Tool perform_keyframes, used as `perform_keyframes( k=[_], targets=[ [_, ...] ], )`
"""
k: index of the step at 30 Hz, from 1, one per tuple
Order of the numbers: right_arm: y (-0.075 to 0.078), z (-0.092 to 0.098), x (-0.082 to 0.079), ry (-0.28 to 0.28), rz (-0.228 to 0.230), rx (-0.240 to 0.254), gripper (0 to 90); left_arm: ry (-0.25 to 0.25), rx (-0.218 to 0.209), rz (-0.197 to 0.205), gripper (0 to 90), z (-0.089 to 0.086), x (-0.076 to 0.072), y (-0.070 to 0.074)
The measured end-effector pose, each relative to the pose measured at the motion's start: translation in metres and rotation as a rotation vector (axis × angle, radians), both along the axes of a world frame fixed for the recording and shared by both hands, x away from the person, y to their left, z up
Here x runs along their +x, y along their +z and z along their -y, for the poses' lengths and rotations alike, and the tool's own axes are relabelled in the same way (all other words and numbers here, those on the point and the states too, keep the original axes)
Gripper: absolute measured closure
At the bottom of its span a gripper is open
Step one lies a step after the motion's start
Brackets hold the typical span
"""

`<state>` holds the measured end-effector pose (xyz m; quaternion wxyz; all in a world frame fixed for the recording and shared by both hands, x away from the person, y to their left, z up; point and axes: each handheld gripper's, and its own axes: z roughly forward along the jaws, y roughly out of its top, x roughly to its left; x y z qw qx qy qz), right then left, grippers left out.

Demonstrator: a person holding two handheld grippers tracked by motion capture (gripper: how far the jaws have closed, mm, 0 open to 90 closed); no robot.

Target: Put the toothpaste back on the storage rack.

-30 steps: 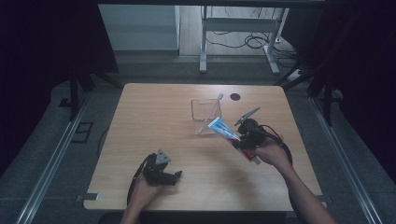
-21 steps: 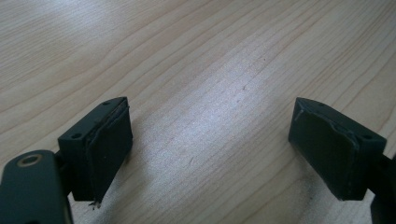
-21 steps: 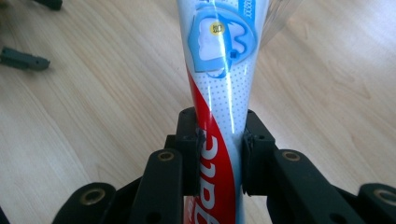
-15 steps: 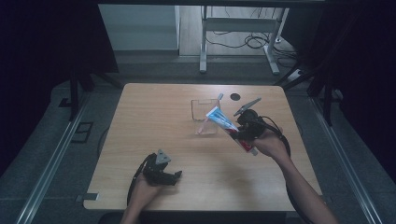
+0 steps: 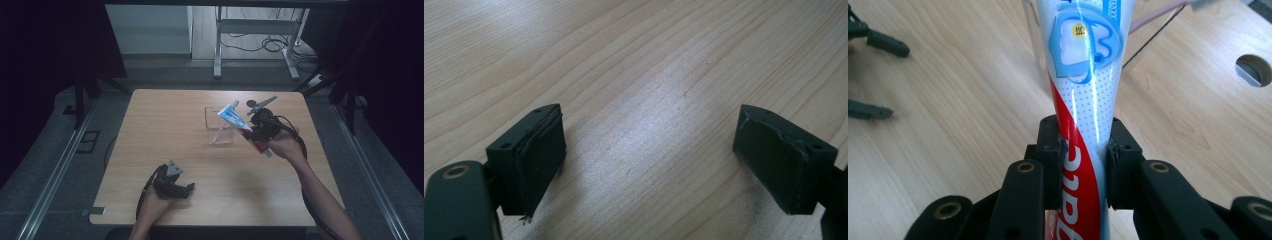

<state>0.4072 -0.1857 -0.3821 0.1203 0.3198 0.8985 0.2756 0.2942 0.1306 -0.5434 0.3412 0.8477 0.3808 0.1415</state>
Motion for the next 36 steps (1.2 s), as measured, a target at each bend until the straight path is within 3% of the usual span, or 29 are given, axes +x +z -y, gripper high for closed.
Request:
perform_keyframes(
  k=[15, 36],
  targets=[
    [0.009, -0.01, 0.019, -0.011, 0.06, 0.043, 72.6, 0.0, 0.001, 0.0, 13.7, 0.0, 0.0, 0.0],
    [0.014, -0.028, 0.045, -0.018, 0.09, 0.097, 72.6, -0.001, 0.0, 0.0, 13.6, 0.0, 0.0, 0.0]
  ],
)
